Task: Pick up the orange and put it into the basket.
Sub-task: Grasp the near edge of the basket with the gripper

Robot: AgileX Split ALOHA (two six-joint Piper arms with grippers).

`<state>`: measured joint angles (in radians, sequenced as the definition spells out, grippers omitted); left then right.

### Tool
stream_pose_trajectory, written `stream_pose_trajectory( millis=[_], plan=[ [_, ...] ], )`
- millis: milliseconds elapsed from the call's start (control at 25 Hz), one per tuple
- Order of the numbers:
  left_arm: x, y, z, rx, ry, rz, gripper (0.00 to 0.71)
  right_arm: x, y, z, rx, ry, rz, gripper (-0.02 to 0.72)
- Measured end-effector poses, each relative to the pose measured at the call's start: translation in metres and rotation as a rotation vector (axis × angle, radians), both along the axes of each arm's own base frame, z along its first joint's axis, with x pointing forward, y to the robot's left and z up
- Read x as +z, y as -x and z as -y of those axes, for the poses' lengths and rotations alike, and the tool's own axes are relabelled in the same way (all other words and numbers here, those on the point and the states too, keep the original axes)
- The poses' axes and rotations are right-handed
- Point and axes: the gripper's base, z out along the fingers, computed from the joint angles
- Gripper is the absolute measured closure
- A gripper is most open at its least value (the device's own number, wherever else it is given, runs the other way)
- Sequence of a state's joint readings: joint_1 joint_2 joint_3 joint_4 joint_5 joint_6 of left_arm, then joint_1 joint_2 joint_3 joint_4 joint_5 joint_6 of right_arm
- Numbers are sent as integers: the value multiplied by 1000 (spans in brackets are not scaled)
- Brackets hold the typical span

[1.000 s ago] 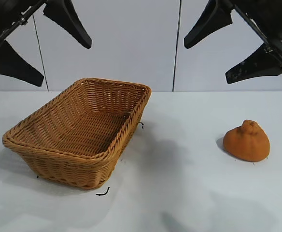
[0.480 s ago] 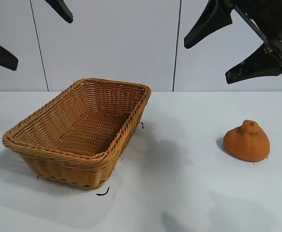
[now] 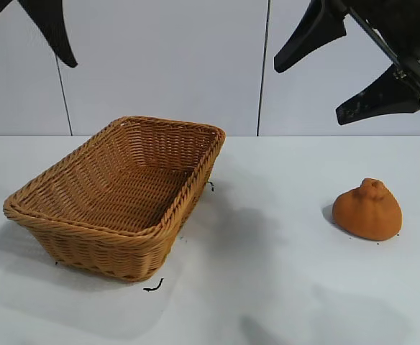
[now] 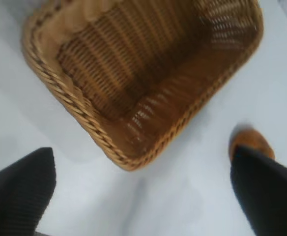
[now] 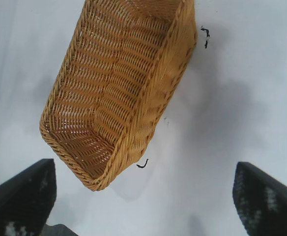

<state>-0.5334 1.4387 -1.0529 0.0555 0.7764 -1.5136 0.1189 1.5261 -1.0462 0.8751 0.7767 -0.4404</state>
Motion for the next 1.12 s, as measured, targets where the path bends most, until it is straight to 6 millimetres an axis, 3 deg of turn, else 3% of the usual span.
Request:
stream_pose_trajectory(
  millis=[560, 800, 1120],
  plan=[
    [-85, -27, 18, 74, -86, -239, 18, 0, 0, 0, 2, 0, -2, 8],
    [-117, -40, 23, 125, -75, -262, 18, 0, 0, 0, 2, -1, -2, 8],
    [-136, -50, 9, 179, -91, -302, 18, 0, 0, 0, 3, -2, -4, 8]
  ],
)
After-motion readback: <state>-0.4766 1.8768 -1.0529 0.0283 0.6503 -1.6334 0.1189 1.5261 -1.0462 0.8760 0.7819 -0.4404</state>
